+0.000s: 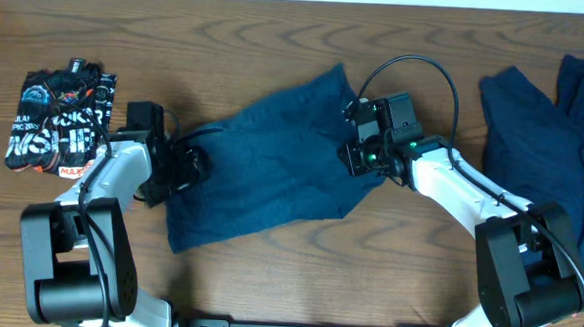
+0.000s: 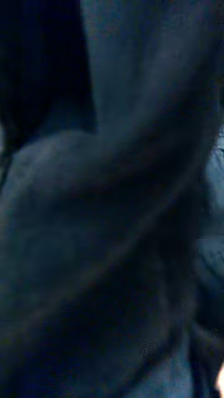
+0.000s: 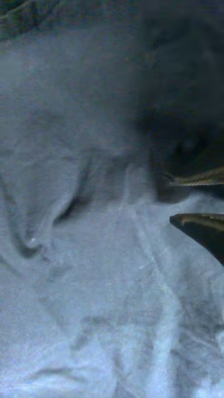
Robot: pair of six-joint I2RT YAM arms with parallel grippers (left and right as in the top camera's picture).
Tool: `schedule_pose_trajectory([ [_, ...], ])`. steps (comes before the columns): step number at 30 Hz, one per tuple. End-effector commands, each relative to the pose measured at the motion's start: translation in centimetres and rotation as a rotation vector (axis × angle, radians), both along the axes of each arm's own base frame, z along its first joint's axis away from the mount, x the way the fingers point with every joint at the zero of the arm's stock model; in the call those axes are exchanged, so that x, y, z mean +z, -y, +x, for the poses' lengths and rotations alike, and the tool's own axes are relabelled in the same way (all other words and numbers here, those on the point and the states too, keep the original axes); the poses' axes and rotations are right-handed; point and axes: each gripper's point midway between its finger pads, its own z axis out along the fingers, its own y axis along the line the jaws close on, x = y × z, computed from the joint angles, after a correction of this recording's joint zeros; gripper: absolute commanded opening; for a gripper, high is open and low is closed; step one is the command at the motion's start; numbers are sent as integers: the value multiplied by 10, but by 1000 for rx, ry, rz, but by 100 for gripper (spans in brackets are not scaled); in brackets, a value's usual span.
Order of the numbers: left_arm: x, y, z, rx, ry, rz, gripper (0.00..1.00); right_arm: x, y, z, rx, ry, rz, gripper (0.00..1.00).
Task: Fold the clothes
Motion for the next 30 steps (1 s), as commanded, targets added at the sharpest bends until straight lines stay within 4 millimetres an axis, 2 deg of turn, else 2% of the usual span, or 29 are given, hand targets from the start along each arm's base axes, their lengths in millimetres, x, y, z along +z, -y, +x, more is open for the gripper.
schedule_pose_trajectory([
  [1,-15,30,-4,-137,-10,-143,30,1,13,7,-60,12,-47,13],
  [2,-11,31,2,-142,3,-140,19,1,14,7,-62,12,-45,14],
  [4,0,33,14,-155,26,-136,8,3,14,7,-62,16,-44,14],
  [5,6,33,20,-161,32,-128,6,6,13,8,-61,22,-40,14],
  [11,46,23,40,-192,10,12,6,37,6,13,-50,106,-3,11],
  [14,65,25,41,-199,-7,17,6,50,0,14,-39,141,17,8],
  [17,80,26,37,-196,-18,11,6,54,-14,8,7,135,68,5],
  [24,121,31,31,-193,15,-10,6,36,-64,-27,152,56,111,5],
  [30,171,33,28,-195,108,-11,6,-1,-111,-61,216,-30,103,5],
])
